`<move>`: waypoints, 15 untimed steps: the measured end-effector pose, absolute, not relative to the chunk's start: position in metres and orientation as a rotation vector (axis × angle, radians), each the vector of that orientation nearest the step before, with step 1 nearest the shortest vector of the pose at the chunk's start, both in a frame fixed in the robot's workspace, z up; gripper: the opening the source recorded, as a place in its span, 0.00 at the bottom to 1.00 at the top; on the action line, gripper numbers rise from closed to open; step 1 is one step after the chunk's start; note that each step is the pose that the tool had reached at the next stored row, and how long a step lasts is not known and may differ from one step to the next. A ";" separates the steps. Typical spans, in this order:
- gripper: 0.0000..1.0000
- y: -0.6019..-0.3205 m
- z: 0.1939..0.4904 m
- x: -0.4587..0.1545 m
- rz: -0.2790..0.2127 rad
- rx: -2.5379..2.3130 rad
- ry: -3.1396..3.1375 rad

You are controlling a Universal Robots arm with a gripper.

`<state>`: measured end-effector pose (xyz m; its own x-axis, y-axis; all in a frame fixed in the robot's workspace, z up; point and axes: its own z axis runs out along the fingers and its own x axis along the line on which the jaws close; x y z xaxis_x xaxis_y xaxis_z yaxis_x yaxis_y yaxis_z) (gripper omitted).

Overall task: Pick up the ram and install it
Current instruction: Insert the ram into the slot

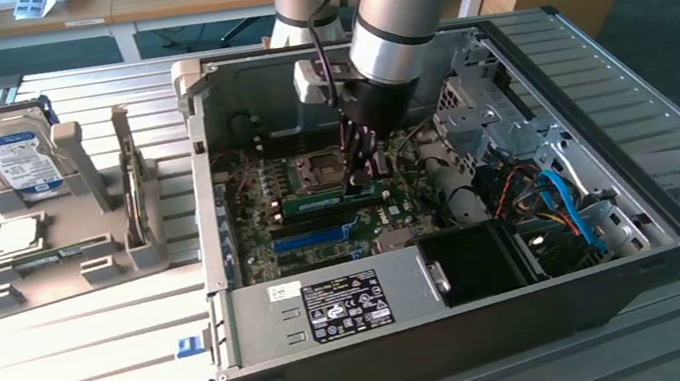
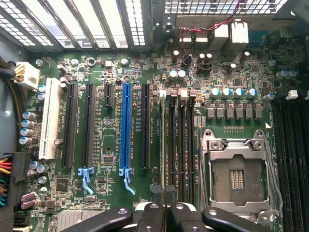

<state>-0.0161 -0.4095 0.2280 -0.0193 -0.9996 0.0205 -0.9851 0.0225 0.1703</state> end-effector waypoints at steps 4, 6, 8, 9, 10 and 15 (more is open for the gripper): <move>0.12 -0.409 0.228 -0.016 -0.162 2.101 -2.145; 0.12 -0.409 0.228 -0.016 -0.162 2.101 -2.145; 0.12 -0.409 0.228 -0.016 -0.162 2.101 -2.145; 0.12 -0.409 0.227 -0.016 -0.163 2.101 -2.145; 0.12 -0.408 0.227 -0.016 -0.162 2.101 -2.145; 0.12 -0.408 0.227 -0.016 -0.162 2.101 -2.145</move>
<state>-0.0161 -0.4081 0.2273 -0.0192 -0.9996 0.0204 -0.9851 0.0224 0.1703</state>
